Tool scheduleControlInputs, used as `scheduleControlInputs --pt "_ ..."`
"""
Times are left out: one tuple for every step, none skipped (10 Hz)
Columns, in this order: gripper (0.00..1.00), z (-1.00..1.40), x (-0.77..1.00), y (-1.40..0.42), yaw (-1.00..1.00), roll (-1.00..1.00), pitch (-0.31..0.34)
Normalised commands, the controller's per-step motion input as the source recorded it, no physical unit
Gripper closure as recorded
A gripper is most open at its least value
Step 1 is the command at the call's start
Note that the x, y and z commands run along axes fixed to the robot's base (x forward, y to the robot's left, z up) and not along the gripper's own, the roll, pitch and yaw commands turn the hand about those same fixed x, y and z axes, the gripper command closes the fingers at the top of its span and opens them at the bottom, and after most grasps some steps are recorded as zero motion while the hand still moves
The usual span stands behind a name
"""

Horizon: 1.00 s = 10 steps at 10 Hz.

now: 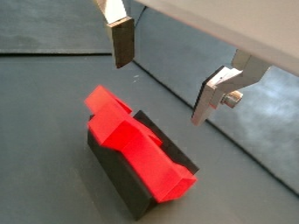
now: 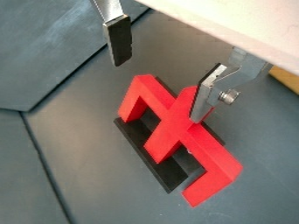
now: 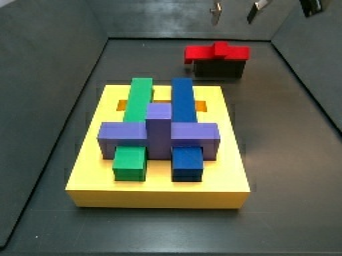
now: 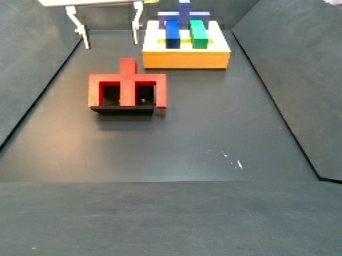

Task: Pick up the red object. Move up. Place the red object on the fixture. Regrasp the red object. Move to above the board. Insert the red object.
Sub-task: Regrasp the red object.

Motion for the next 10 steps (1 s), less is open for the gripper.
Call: scheduleControlInputs --pt "0.0 -0.08 -0.11 -0.18 -0.39 1.0 0.0" --pt "0.0 -0.15 -0.25 0.06 -0.57 0.68 0.0" --pt "0.0 -0.19 -0.25 0.13 -0.54 0.59 0.014" --pt "0.0 -0.13 -0.05 0.06 -0.39 0.55 0.066" --pt "0.0 -0.08 0.0 -0.02 -0.07 0.34 0.009" --pt "0.0 0.0 0.02 0.0 0.0 0.0 0.0" --pt "0.0 -0.3 0.0 -0.1 0.0 0.2 0.0" --pt "0.0 -0.41 -0.02 -0.25 0.0 0.52 0.0" --pt "0.0 -0.44 0.0 -0.25 0.0 0.62 0.0" --pt "0.0 -0.4 0.0 -0.24 0.0 0.69 0.031"
